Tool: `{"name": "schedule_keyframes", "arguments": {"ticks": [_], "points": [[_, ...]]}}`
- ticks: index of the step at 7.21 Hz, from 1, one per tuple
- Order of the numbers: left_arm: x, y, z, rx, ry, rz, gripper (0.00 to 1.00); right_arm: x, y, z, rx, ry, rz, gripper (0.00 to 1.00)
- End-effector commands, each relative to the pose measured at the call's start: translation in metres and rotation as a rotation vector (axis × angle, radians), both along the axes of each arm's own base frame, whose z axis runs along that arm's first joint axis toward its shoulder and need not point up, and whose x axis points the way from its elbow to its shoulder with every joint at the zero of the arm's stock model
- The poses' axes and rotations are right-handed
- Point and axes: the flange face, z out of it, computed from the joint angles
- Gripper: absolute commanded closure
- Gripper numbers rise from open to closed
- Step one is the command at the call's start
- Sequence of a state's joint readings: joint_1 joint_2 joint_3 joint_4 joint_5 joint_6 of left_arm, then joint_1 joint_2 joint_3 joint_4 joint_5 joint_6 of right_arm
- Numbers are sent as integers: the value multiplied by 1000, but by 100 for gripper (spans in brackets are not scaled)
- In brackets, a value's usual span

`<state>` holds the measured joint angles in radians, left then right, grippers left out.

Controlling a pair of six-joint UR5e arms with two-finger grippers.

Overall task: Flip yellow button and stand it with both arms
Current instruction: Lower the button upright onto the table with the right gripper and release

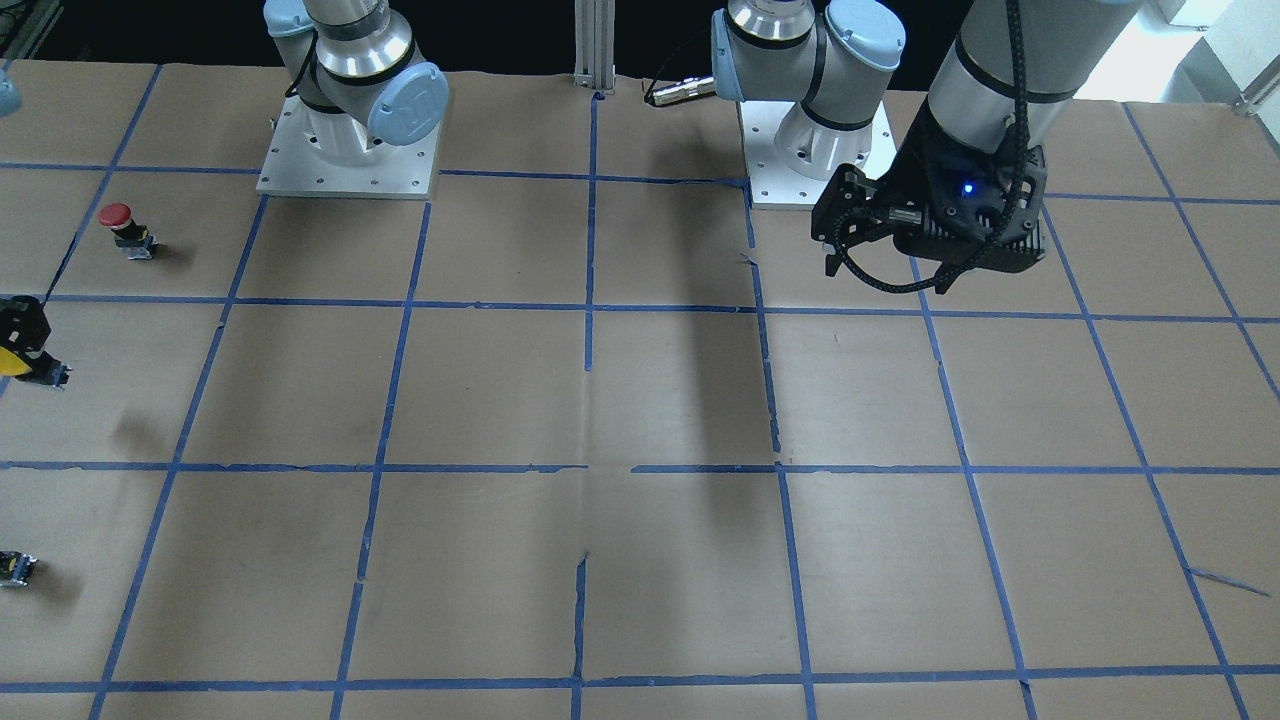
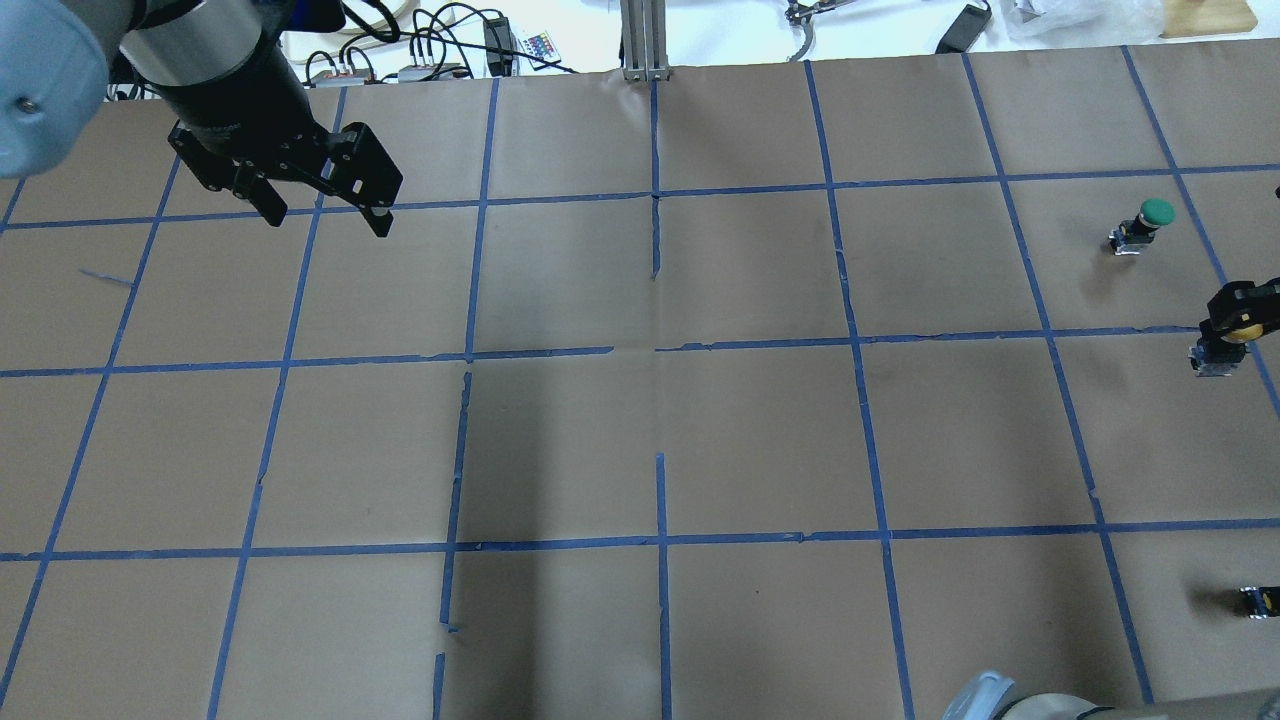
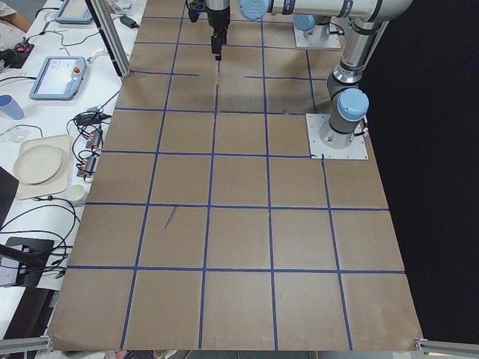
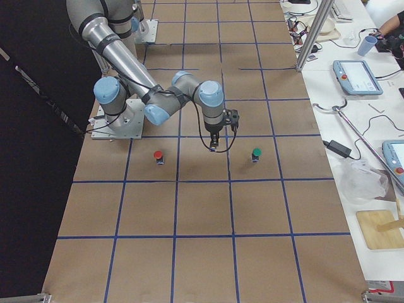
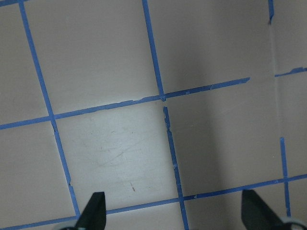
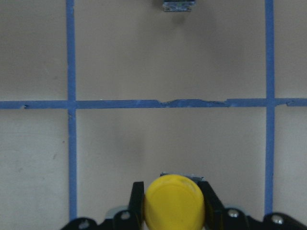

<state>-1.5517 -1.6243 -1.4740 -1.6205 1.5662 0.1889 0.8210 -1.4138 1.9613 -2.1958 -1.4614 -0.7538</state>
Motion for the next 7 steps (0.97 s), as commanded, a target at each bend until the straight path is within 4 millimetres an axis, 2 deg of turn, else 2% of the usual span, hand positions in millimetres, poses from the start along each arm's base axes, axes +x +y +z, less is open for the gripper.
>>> {"name": "schedule_keyframes", "arguments": {"ticks": [1, 3, 6, 7], "points": [[-2, 5, 9, -19, 10, 24, 0, -34, 3, -34, -78, -59, 35, 94], [-1, -7, -5, 5, -5, 49, 0, -29, 11, -43, -124, -116, 68, 94], [5, -14, -7, 5, -50, 152, 0, -18, 19, -57, -166, -66, 101, 94], [5, -13, -7, 10, -55, 151, 0, -14, 22, -48, -176, -53, 103, 94]]}}
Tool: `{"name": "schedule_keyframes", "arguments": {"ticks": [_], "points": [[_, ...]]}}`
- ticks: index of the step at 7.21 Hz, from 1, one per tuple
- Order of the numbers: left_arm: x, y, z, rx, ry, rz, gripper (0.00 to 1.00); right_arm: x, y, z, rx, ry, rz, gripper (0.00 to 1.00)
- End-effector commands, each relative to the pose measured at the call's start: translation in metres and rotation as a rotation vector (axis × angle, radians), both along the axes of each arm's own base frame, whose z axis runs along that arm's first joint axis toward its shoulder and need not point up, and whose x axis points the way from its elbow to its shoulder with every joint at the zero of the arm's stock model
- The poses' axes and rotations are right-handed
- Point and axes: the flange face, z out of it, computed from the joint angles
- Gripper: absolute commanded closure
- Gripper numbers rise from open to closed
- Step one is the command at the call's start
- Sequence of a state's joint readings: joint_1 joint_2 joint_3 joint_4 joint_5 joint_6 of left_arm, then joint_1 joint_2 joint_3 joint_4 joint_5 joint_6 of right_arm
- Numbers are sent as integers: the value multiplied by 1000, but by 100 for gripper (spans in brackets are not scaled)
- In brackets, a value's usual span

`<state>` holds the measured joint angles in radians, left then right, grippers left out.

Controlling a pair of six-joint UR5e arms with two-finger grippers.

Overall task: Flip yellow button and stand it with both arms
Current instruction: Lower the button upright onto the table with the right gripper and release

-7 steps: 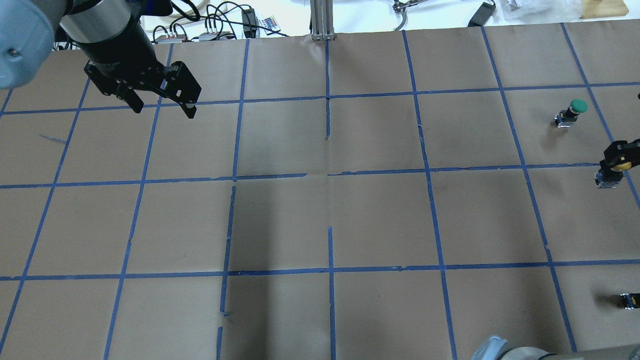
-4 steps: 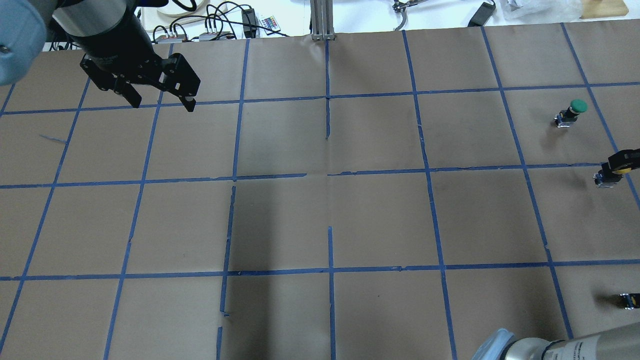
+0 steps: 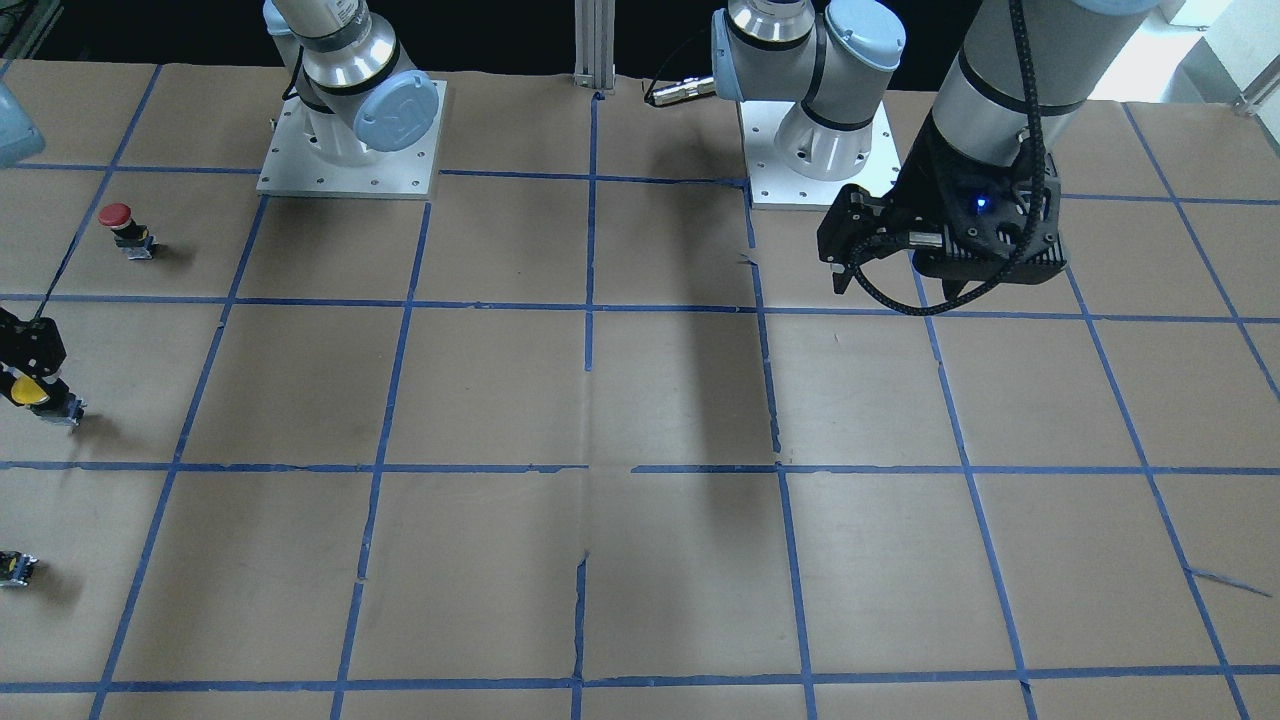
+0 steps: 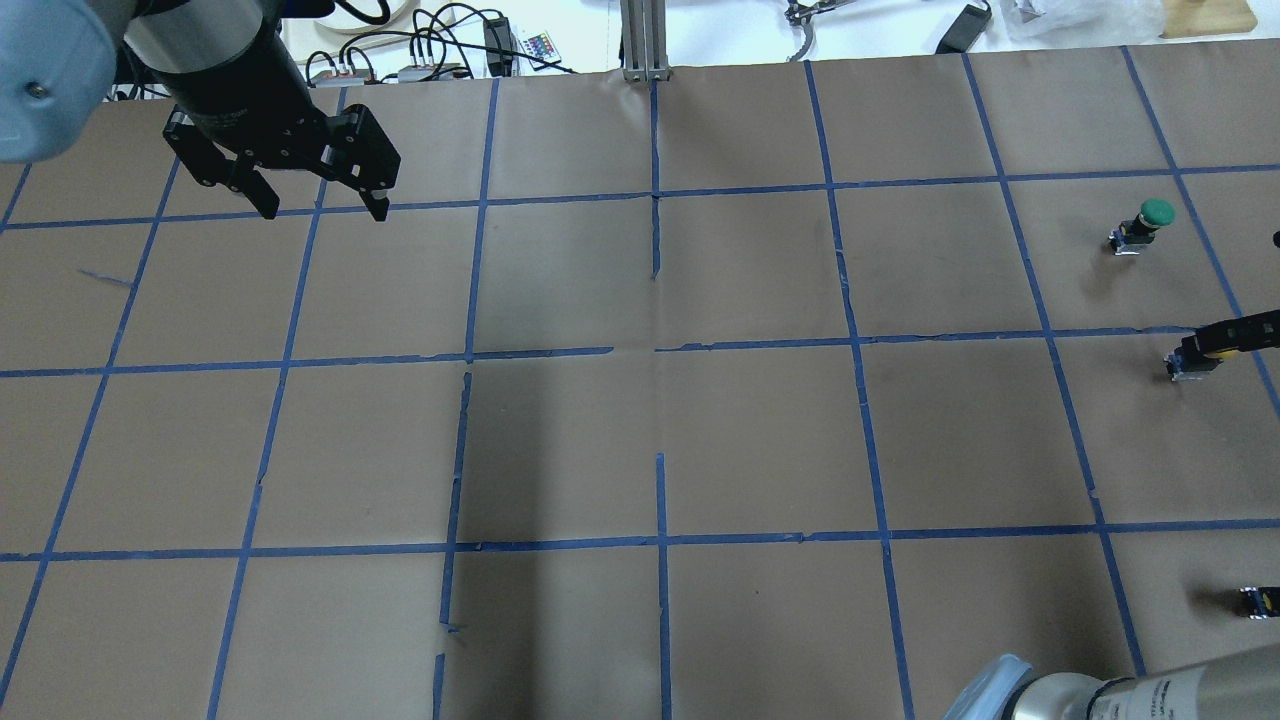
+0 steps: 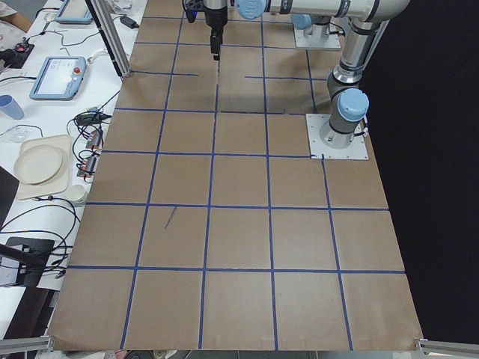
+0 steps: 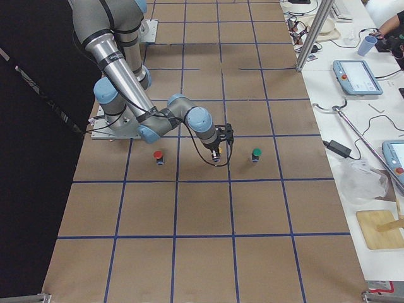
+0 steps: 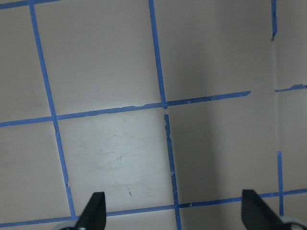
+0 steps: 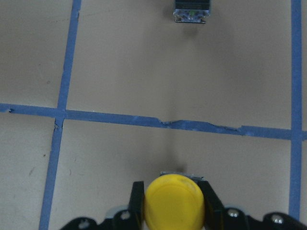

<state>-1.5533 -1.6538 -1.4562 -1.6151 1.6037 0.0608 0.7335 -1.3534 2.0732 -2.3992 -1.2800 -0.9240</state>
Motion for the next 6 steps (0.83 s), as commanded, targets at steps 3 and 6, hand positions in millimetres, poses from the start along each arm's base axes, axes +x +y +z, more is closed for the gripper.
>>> {"name": "schedule_keyframes", "arguments": {"ticks": [3, 6], "points": [[2, -1, -3, 9, -13, 8, 0, 25, 23, 5, 1, -1, 4, 93], [3, -2, -3, 7, -12, 11, 0, 22, 23, 1, 9, 1, 3, 87]]}}
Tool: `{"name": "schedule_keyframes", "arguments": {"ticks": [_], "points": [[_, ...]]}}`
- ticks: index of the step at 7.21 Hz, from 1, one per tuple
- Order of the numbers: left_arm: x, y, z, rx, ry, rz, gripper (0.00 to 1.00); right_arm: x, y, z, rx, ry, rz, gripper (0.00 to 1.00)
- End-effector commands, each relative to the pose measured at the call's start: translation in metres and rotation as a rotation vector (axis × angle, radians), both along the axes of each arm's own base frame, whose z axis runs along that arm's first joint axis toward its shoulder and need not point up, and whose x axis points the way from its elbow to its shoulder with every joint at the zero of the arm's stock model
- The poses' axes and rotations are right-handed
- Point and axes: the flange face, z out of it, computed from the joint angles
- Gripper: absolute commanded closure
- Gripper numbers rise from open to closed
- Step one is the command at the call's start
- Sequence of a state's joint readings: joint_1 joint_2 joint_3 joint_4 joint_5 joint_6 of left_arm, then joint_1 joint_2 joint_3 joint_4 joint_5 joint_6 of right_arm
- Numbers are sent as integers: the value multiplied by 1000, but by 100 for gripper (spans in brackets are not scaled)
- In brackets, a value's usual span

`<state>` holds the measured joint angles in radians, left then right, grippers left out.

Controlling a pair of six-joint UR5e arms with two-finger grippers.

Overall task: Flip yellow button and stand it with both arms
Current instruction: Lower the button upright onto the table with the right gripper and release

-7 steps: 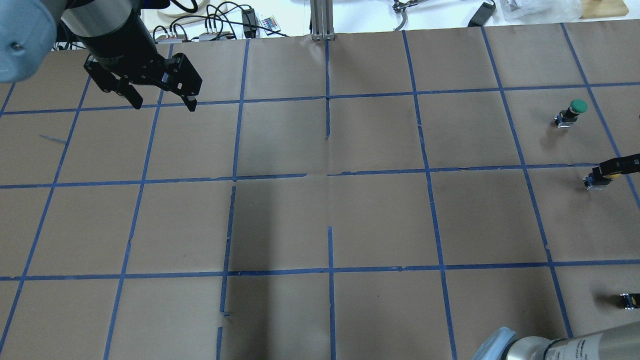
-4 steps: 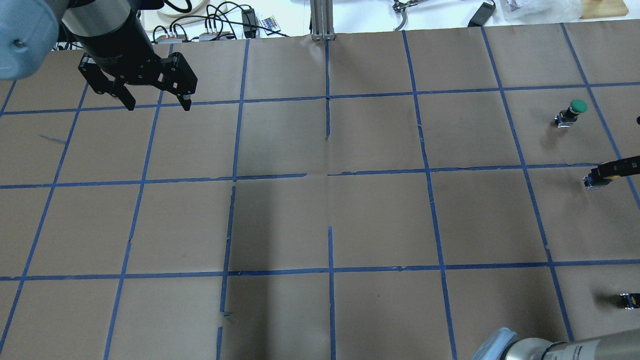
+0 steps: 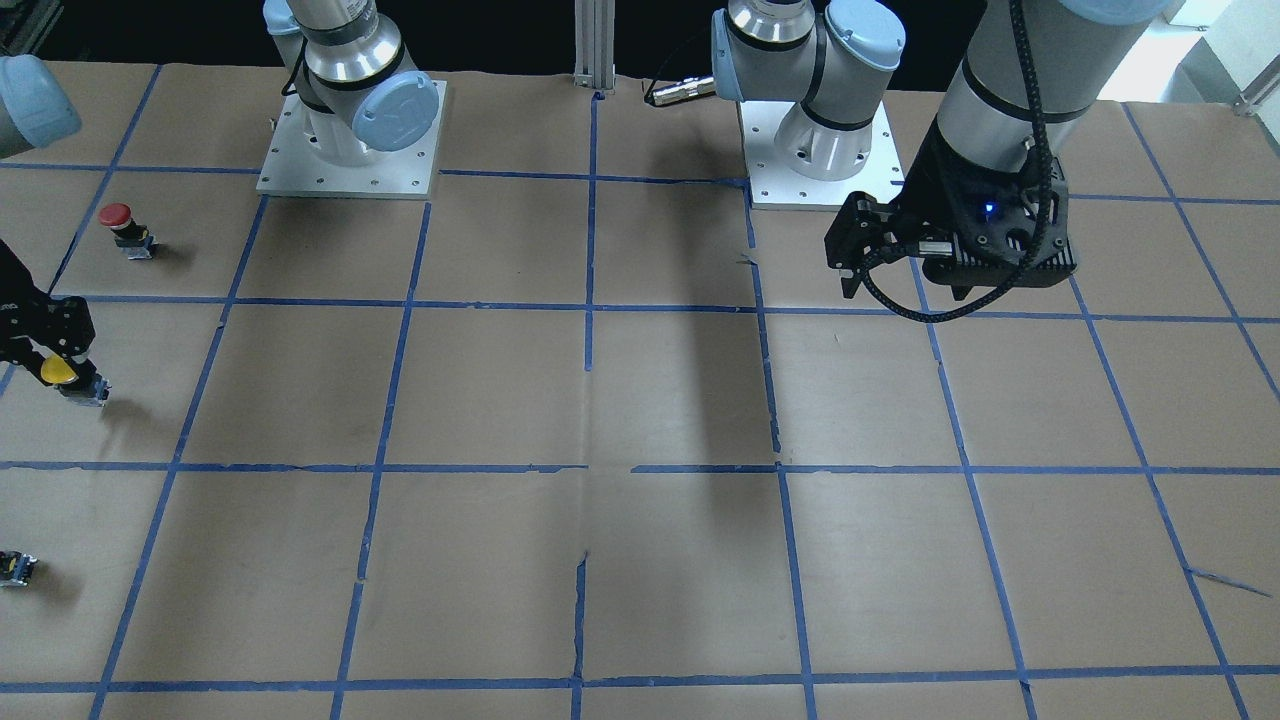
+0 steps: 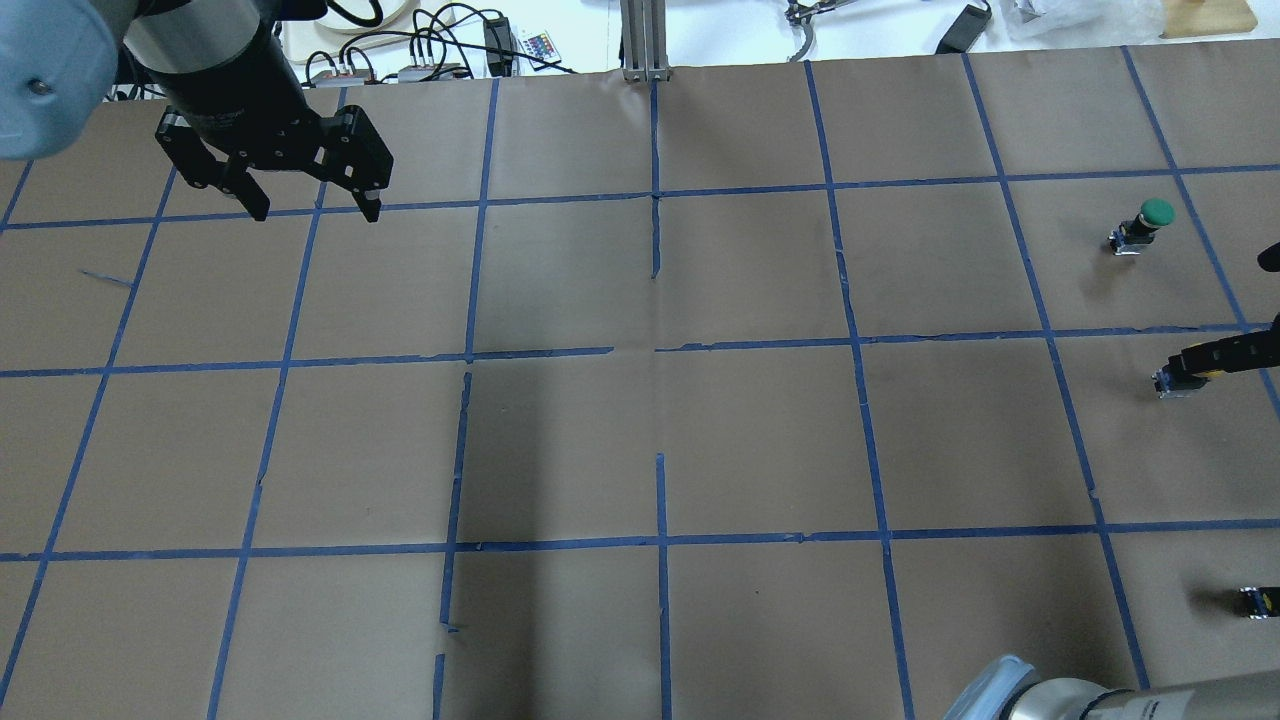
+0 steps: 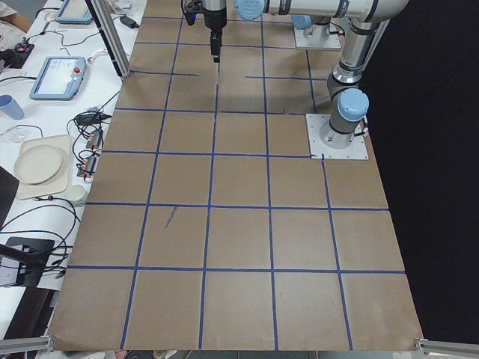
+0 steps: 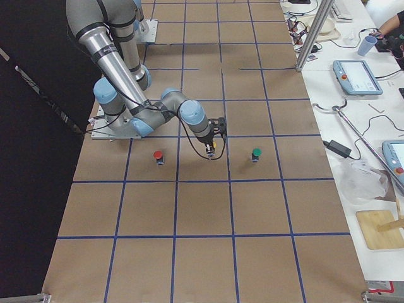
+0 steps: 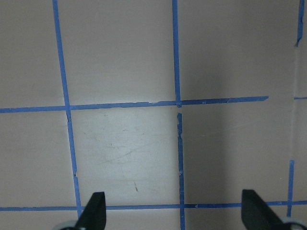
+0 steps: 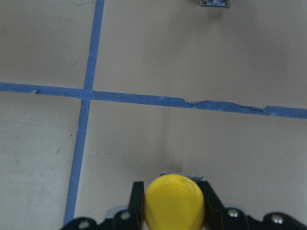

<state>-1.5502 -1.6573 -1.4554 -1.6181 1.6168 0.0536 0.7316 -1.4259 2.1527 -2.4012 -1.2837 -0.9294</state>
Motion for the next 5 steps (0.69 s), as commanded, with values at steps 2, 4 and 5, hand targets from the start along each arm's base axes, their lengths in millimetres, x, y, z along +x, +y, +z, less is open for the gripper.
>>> {"name": "schedule_keyframes", "arguments": {"ticks": [2, 4, 5], "points": [[1, -1, -1, 0, 3, 2, 0, -1, 1, -3, 11, 1, -7, 75], [2, -1, 0, -1, 5, 2, 0, -1, 2, -4, 21, -1, -10, 68], [2, -1, 0, -2, 5, 4, 0, -2, 3, -5, 24, -3, -18, 62]]}}
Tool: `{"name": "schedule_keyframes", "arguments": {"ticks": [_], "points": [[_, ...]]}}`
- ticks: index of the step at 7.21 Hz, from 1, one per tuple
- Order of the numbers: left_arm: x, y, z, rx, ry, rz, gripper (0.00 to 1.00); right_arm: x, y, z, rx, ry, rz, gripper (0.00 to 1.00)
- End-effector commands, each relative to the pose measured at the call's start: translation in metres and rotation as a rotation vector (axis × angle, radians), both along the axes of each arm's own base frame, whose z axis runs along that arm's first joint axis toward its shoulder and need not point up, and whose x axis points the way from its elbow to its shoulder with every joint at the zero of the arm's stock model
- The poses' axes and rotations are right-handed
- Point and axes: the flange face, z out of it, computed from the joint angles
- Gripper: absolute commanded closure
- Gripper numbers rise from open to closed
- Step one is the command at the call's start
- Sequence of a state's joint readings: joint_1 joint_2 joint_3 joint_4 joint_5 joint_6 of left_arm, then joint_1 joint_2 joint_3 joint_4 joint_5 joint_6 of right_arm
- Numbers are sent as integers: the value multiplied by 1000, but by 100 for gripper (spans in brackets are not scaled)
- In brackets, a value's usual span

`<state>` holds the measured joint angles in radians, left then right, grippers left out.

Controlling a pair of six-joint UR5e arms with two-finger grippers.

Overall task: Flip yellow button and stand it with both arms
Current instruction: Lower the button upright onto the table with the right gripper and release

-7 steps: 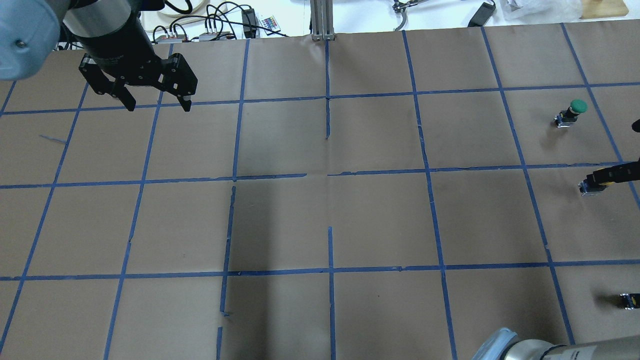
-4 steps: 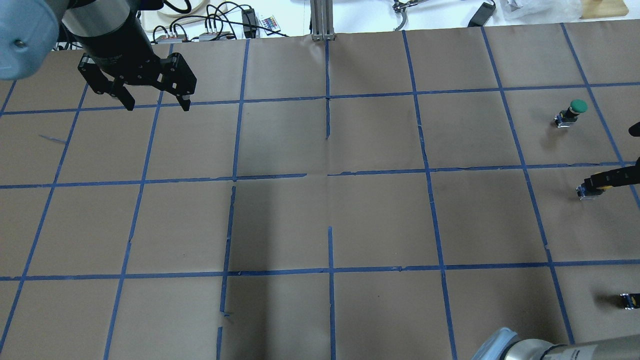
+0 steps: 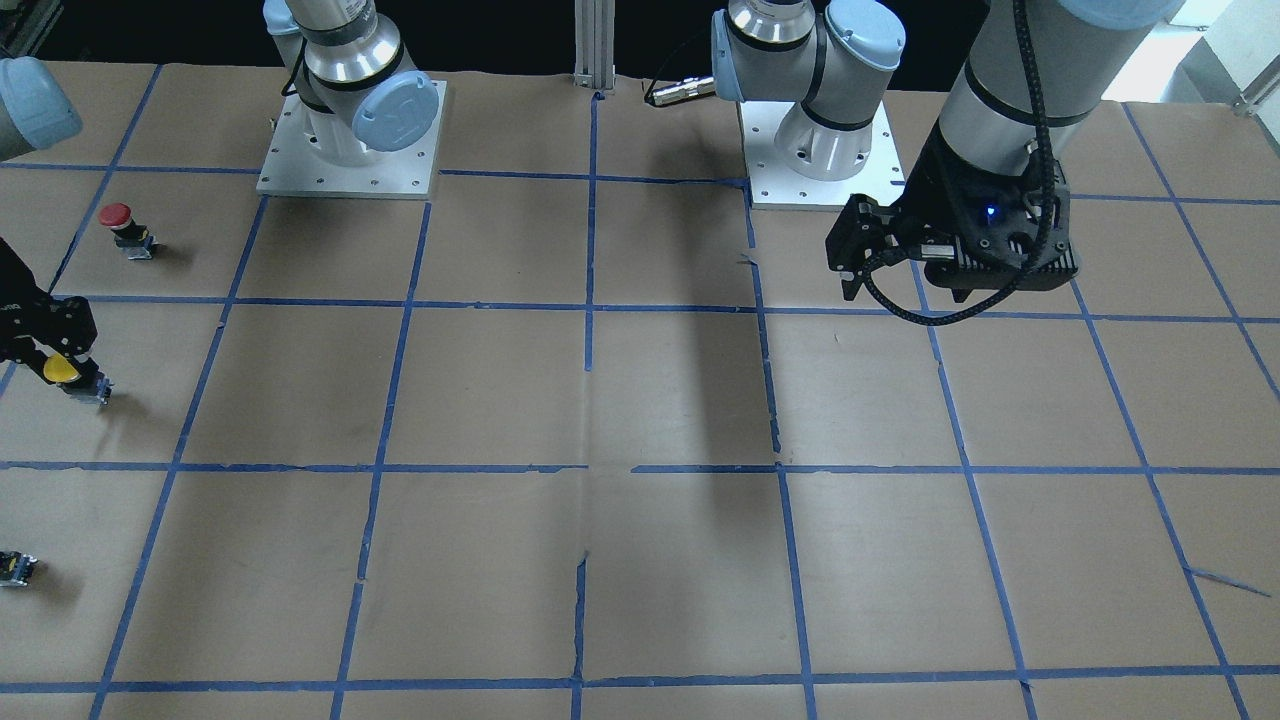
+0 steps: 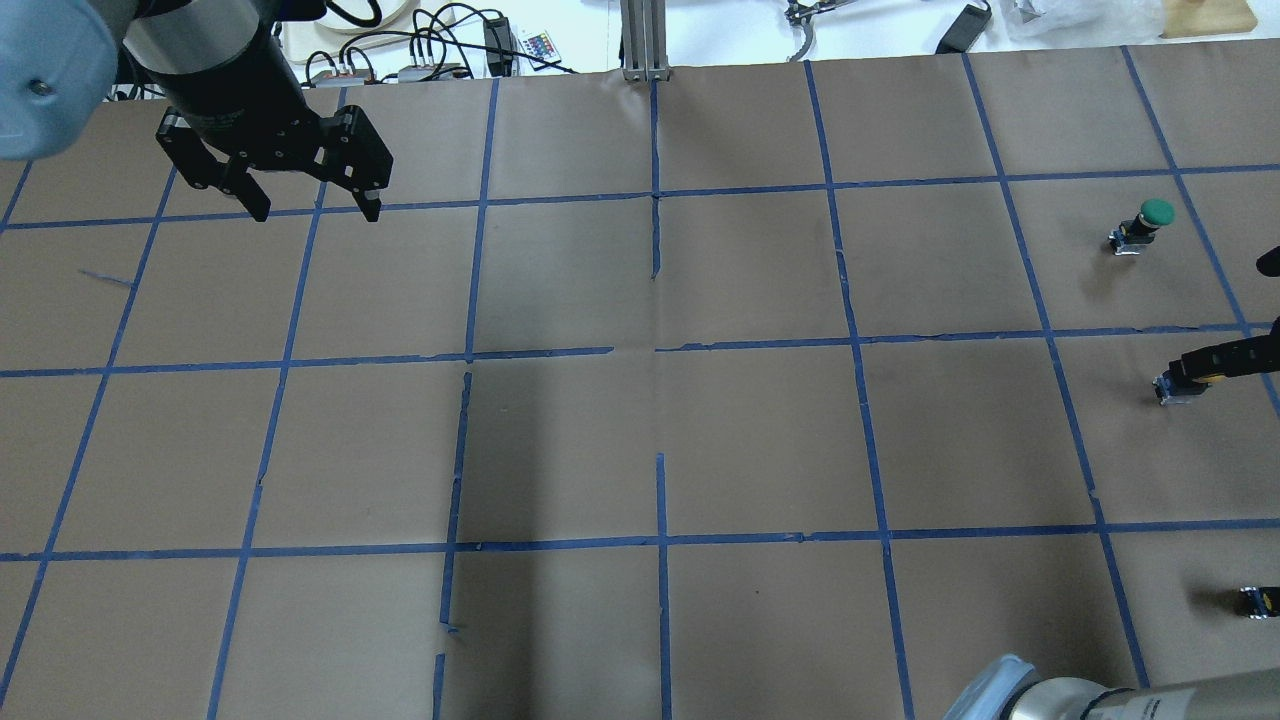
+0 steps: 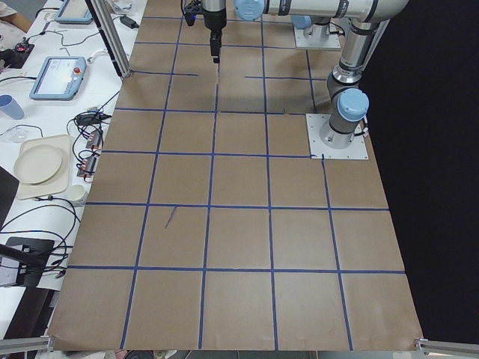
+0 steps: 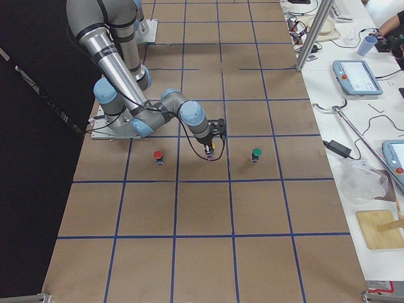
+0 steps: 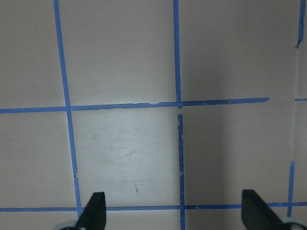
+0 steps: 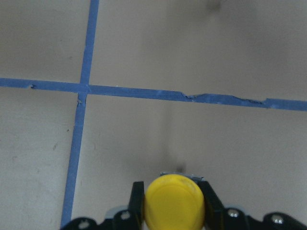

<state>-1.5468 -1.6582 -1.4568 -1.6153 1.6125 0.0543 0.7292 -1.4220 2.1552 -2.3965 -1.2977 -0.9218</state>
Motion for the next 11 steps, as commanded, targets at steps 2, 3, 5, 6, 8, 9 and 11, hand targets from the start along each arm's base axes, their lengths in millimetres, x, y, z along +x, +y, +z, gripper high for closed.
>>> {"name": "schedule_keyframes", "arguments": {"ticks": [2, 3, 5, 6, 8, 9, 11], "points": [[0, 0, 0, 0, 2, 1, 0, -3, 5, -3, 42, 18, -13, 48], [-1, 1, 0, 0, 0, 0, 0, -2, 6, -5, 57, 2, -14, 34], [1, 0, 3, -4, -3, 0, 0, -3, 6, -4, 57, 4, -14, 20], [1, 0, 3, -4, -3, 0, 0, -4, 6, 0, 60, 12, -18, 8], [1, 0, 2, -4, -4, 4, 0, -20, -4, 46, 133, 33, -106, 1], [1, 0, 2, -4, -5, 6, 0, -30, -17, 81, 171, -14, -160, 1], [2, 1, 2, -6, -6, 4, 0, 0, -63, 154, 201, -26, -218, 1]]}}
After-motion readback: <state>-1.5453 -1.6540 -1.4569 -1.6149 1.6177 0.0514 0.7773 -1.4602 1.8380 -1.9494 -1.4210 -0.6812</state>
